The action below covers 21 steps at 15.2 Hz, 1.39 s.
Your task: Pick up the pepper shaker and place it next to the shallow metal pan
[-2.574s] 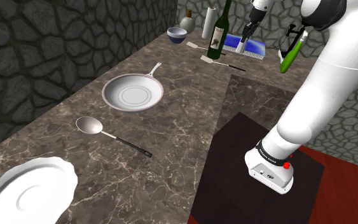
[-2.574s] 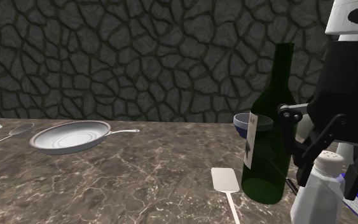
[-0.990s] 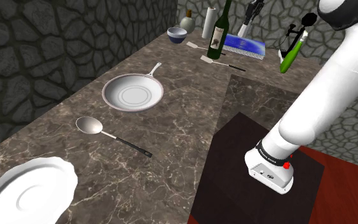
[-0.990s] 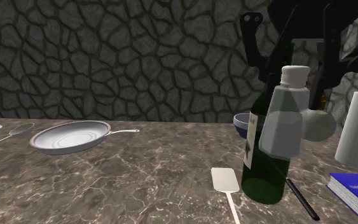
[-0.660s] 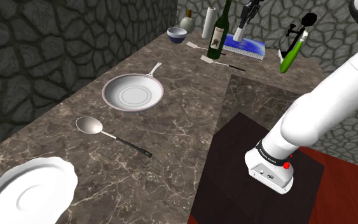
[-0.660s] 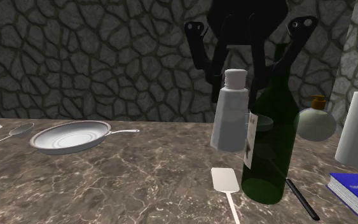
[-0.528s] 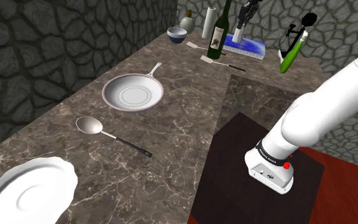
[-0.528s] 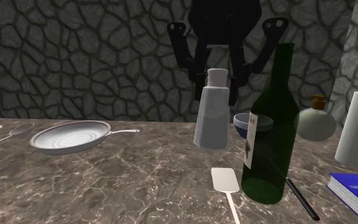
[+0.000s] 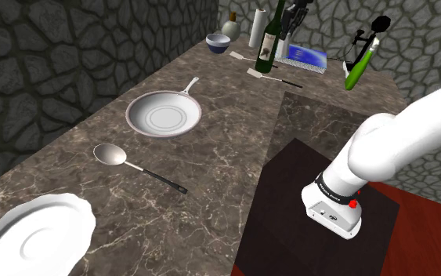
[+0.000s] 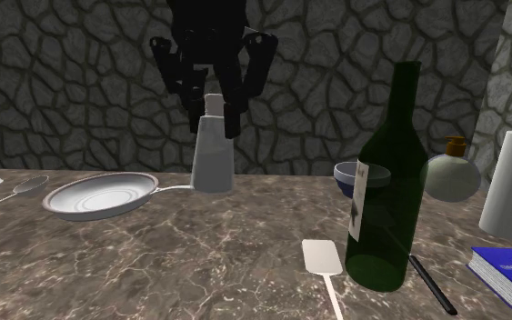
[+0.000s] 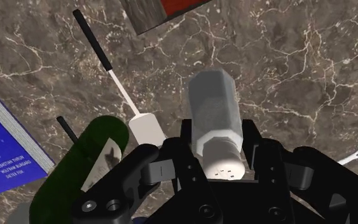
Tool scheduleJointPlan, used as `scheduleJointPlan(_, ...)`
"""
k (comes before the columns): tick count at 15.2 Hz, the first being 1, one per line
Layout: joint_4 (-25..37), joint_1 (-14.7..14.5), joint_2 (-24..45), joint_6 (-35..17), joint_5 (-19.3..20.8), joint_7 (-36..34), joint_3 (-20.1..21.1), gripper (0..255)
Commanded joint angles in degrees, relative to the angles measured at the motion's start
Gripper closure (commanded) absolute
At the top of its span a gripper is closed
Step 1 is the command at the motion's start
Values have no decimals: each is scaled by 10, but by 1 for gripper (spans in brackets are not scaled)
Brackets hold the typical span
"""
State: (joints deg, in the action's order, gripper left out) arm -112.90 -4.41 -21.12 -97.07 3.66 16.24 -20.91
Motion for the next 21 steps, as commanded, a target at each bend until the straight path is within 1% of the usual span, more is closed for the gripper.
scheduleJointPlan(1,-23,-6,-22,-2,1,-33,24,255)
scheduleJointPlan(6,-57,-25,-52,-4,-8,-106,80,255)
scheduleJointPlan(11,-74,-47,-67,-6,-25,-177,134,255)
scheduleJointPlan(16,-76,-69,-66,-9,-44,-246,188,255)
scheduleJointPlan(21,-63,-92,-50,-14,-61,-316,241,255)
